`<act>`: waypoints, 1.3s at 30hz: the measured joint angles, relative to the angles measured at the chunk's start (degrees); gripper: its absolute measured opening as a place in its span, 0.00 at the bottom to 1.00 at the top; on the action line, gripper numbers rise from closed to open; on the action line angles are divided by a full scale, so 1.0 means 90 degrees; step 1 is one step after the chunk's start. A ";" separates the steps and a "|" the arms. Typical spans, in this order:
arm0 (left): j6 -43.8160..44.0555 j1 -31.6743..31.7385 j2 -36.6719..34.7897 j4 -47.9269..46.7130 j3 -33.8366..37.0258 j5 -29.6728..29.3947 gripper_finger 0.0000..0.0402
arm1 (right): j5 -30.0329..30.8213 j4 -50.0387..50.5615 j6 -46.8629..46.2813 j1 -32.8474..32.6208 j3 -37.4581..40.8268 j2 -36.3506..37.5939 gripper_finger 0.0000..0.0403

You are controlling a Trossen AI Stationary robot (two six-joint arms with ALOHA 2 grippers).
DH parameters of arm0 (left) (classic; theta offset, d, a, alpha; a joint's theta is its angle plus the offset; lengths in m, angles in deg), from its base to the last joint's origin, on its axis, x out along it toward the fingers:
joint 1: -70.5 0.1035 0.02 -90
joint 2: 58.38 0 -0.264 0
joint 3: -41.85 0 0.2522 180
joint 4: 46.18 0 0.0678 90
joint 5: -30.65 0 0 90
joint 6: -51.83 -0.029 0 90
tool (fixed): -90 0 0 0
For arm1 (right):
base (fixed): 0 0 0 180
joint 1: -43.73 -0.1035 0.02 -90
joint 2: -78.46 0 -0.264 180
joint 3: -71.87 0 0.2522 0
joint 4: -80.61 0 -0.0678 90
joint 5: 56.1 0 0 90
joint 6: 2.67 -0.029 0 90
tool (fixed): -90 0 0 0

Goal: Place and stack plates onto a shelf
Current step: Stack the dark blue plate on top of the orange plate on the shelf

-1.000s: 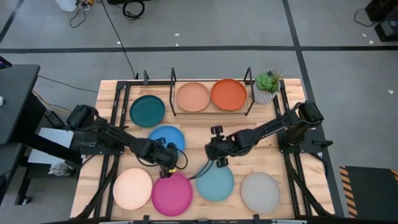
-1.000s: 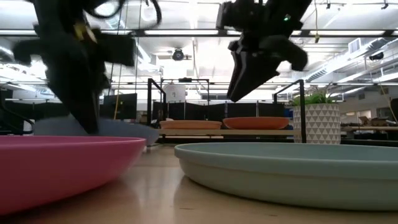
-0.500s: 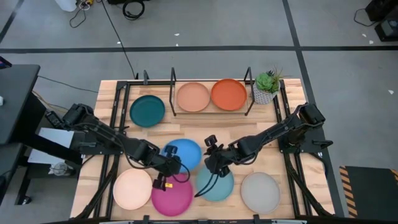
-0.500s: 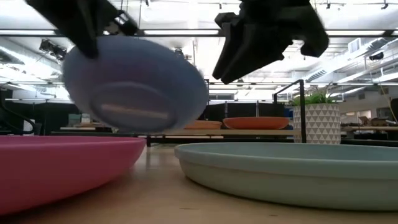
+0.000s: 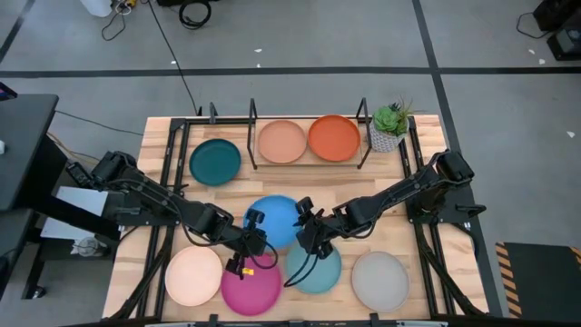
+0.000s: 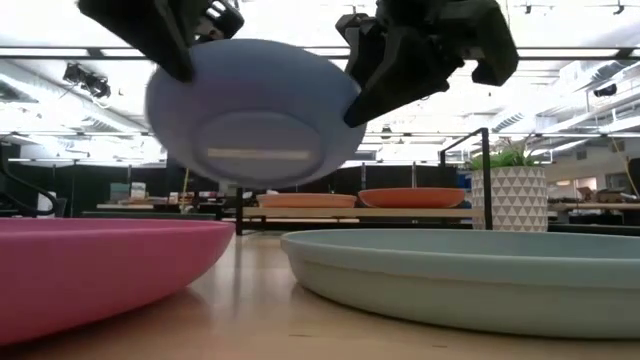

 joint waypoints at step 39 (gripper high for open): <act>0.1418 -0.1035 -0.1297 0.0635 0.0299 -0.3404 0.50 | 0.3525 0.2124 -0.0524 0.0019 -0.0039 0.0019 0.13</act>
